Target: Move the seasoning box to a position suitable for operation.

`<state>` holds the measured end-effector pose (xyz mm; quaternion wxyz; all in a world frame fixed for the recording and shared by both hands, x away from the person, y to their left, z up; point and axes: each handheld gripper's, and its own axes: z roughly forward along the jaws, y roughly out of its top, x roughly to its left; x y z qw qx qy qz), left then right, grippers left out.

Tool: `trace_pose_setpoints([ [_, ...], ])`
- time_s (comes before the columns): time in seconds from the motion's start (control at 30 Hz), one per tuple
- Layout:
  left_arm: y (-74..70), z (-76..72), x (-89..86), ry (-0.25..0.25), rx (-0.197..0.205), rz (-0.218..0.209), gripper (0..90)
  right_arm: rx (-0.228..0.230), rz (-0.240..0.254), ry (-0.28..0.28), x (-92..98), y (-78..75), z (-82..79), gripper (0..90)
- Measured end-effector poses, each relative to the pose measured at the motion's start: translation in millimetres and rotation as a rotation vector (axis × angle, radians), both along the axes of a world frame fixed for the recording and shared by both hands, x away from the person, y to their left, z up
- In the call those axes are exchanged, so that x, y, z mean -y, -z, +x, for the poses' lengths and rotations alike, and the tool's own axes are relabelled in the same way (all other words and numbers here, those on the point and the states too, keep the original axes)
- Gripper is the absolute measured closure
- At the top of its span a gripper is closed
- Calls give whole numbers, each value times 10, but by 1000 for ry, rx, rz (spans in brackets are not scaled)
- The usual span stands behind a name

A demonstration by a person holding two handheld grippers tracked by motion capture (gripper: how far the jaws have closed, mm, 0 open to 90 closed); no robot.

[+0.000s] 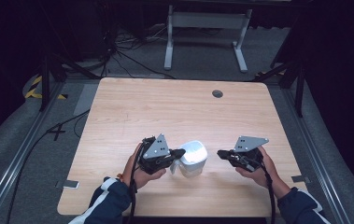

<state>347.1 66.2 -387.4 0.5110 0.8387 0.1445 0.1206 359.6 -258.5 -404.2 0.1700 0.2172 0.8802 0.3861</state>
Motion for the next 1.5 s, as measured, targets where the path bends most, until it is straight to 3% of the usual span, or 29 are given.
trace_pose_setpoints([
  [0.13,19,9,8,10,-2,4,899,2,-9,-1,-1,7,-4,868],
  [0.37,54,22,-89,6,-27,-32,899,-5,-8,-2,2,21,-6,860],
  [0.67,62,11,-92,11,-22,-29,898,9,0,-8,-8,3,-11,863],
  [0.93,83,15,-109,8,-27,-20,897,56,71,-37,-36,-211,-80,886],
  [1.17,135,14,-67,17,-23,7,881,84,80,-83,-199,-296,-144,890],
  [1.3,133,22,-68,18,-28,4,879,111,95,-114,-307,-387,-215,891],
  [1.43,135,19,-62,16,-29,4,879,108,118,-135,-354,-432,-249,892],
  [1.5,136,16,-59,14,-27,8,875,118,108,-143,-387,-440,-260,892],
])
